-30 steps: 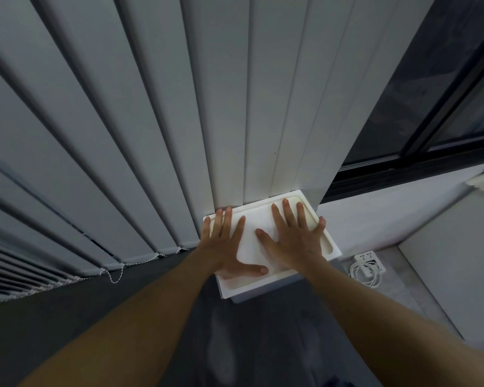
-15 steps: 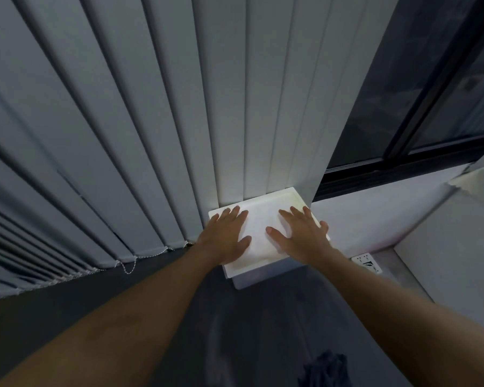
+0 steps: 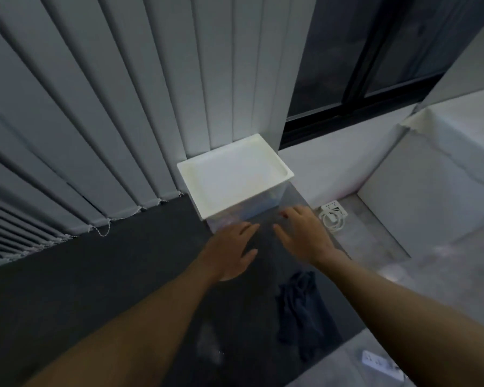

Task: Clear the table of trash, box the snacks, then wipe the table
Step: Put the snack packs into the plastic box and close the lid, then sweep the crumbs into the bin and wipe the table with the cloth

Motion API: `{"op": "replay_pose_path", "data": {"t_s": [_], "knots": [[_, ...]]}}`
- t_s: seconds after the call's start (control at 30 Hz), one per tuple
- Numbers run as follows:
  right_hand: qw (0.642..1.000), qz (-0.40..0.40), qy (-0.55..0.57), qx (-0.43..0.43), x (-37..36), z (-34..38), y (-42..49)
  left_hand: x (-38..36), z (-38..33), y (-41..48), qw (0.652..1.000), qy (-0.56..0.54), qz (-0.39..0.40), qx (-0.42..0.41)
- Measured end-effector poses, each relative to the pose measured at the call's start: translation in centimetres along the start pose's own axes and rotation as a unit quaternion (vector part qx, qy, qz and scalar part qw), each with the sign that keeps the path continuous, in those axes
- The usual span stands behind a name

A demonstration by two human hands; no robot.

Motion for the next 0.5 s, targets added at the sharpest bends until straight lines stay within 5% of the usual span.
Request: {"op": "replay_pose_path", "data": {"t_s": [0.23, 0.5], "knots": [[0.961, 0.249, -0.039, -0.112, -6.4, -6.7, -10.0, -12.8, 1.6, -5.7, 0.966, -0.01, 0.229, 0.123], [0.947, 0.281, -0.077, -0.131, -8.3, -7.8, -11.4, -15.3, 2.1, -7.4, 0.946, 0.025, 0.291, 0.142]]}}
Point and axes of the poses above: each hand's wrist, its own y-axis towards the middle knuckle, its own x-axis out of the back of the hand, z = x × y, the point moved 8 cm from there along y, towards the middle knuckle, and after that the axes turned 4 degrees about y, right-handed, at the moved point
